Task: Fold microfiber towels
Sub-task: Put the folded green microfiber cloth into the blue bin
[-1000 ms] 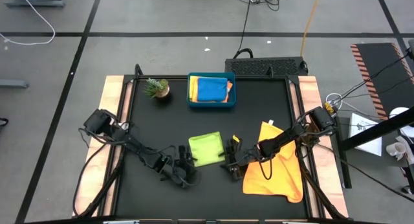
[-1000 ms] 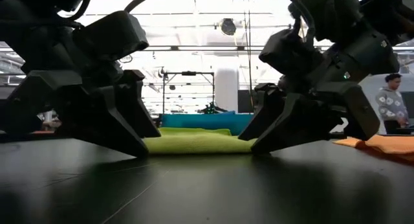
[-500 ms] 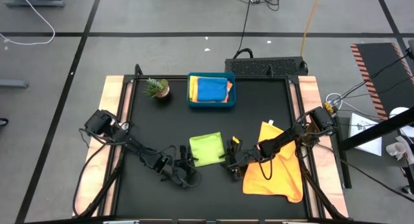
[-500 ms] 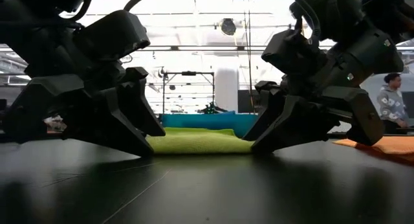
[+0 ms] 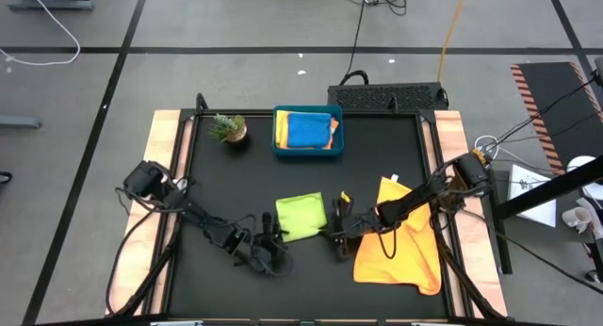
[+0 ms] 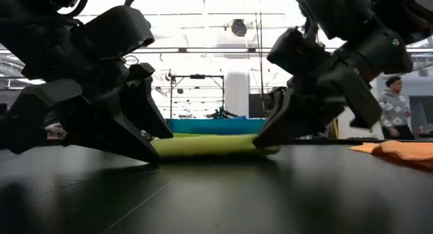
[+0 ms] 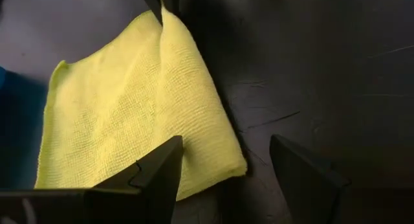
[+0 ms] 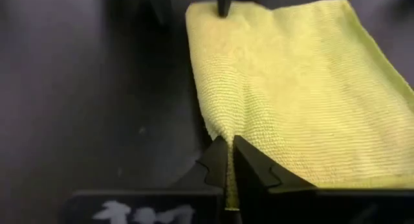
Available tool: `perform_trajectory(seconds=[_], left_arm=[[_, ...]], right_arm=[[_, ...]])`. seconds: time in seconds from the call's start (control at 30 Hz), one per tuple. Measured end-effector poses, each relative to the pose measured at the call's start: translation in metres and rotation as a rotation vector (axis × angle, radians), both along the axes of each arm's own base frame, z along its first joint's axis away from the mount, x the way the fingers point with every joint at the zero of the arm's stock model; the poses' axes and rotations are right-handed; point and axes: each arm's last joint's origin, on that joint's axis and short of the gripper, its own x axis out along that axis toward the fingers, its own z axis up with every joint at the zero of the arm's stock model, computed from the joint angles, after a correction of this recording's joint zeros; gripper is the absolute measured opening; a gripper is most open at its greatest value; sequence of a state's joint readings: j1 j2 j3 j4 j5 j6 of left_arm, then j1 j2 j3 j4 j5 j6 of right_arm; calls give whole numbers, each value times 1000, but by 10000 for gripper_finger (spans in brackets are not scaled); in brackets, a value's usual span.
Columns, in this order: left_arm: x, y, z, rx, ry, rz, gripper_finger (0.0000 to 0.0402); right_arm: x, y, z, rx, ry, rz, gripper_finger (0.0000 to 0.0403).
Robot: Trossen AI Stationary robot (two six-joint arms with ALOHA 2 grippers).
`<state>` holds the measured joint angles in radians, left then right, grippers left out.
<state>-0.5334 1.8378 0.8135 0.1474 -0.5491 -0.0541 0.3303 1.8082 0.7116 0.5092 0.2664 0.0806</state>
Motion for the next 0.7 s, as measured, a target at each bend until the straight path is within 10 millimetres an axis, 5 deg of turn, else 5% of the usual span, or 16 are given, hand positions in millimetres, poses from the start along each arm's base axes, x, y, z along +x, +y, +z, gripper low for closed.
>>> perform_trajectory(seconds=[0.47, 0.7], left_arm=[[-3, 1, 1, 140, -25, 47, 233], [-3, 1, 1, 174, -15, 18, 141]], right_arm=[[5, -9, 18, 217, -50, 30, 2], [6, -12, 18, 267, -37, 33, 1]])
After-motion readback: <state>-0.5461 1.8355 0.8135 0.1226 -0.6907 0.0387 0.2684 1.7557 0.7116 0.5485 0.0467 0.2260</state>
